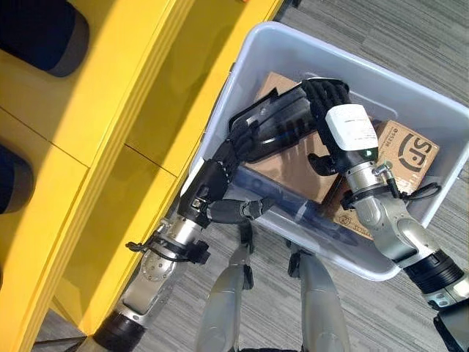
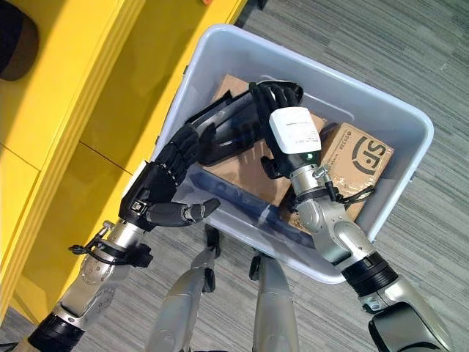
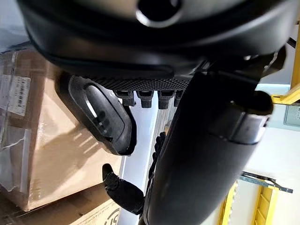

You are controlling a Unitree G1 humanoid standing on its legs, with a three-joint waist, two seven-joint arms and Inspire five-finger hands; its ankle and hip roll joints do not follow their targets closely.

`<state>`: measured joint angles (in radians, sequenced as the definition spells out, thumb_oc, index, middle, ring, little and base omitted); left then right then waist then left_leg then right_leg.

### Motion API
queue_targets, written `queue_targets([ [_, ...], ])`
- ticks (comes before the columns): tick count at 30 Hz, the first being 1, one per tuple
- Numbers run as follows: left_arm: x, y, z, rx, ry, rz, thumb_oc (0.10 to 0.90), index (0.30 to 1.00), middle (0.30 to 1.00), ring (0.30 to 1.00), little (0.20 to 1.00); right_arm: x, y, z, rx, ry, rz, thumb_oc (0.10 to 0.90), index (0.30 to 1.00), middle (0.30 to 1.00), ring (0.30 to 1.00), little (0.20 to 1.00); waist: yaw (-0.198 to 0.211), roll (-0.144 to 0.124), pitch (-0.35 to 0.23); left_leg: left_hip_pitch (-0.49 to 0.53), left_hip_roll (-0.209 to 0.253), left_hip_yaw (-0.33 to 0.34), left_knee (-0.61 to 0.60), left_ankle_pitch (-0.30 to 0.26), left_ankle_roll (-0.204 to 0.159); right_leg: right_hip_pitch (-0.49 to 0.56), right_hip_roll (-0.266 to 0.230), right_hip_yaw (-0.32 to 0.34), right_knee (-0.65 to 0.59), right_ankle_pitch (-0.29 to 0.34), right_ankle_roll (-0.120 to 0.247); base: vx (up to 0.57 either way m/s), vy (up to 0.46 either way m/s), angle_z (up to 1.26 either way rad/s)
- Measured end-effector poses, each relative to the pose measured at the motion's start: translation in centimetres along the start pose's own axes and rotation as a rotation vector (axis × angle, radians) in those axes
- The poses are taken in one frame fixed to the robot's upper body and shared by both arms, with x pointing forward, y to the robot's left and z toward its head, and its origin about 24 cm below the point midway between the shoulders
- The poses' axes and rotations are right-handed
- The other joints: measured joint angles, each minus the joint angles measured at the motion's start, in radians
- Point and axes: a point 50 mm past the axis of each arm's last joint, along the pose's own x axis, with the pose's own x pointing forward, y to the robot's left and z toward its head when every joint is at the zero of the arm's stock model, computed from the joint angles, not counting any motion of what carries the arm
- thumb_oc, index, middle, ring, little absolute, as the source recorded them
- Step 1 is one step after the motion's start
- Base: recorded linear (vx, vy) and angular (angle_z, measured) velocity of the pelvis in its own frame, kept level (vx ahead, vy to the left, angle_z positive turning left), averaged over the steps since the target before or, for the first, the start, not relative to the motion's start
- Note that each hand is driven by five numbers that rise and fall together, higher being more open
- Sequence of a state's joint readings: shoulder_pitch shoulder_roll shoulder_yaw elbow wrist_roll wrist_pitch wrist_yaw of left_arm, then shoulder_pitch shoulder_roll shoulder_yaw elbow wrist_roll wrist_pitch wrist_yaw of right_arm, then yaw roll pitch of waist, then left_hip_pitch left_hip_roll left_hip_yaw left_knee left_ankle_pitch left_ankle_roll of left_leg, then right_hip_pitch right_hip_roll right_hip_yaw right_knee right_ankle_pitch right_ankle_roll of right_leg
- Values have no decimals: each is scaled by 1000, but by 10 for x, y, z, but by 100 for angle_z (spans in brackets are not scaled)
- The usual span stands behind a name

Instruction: Move parts from the plastic box to the shelf.

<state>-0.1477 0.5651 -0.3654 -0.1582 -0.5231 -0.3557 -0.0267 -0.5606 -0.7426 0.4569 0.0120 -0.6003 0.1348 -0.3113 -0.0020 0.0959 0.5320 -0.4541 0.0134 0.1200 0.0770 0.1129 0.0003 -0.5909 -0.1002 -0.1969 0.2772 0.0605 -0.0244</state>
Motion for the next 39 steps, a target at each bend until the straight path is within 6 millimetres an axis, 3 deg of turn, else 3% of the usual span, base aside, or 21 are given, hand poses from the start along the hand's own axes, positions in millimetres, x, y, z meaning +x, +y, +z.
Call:
queue_targets([
  [9, 2, -6, -2, -9, 4, -31, 900, 1000, 1000, 1000, 1000, 4, 5, -11, -23, 63, -23, 900, 1000, 1000, 1000, 1000, 5, 0, 0, -35, -1, 2, 9, -1, 0, -34, -1, 2, 8, 1, -2, -11, -23, 0],
  [16, 6, -6, 1, -4, -9, -37, 900, 1000, 1000, 1000, 1000, 24, -13, -2, -49, 26, -75, 900, 1000, 1000, 1000, 1000, 9, 0, 0, -71, -1, 0, 25, -1, 0, -68, -3, 1, 19, 2, -4, -2, -5, 0],
  [21, 7, -6, 1, -4, -10, -39, 900, 1000, 1000, 1000, 1000, 26, -11, 2, -89, 0, -40, 900, 1000, 1000, 1000, 1000, 9, 0, 0, -79, -2, 0, 27, -1, 0, -76, -7, 1, 26, 1, -5, -6, 2, 0],
  [32, 13, -6, 5, -9, -30, -41, 900, 1000, 1000, 1000, 1000, 30, -4, 12, -163, -65, -10, 900, 1000, 1000, 1000, 1000, 29, 1, 0, -275, -10, -22, 178, -38, -2, -255, -33, -4, 159, -43, -16, -20, -5, 7],
  [39, 13, -6, 5, -11, -30, -42, 900, 1000, 1000, 1000, 1000, 34, -16, 19, -183, -137, -107, 900, 1000, 1000, 1000, 1000, 28, 1, 0, -367, 0, -25, 251, -61, 4, -325, -36, -2, 198, -48, -15, -5, -3, 0],
])
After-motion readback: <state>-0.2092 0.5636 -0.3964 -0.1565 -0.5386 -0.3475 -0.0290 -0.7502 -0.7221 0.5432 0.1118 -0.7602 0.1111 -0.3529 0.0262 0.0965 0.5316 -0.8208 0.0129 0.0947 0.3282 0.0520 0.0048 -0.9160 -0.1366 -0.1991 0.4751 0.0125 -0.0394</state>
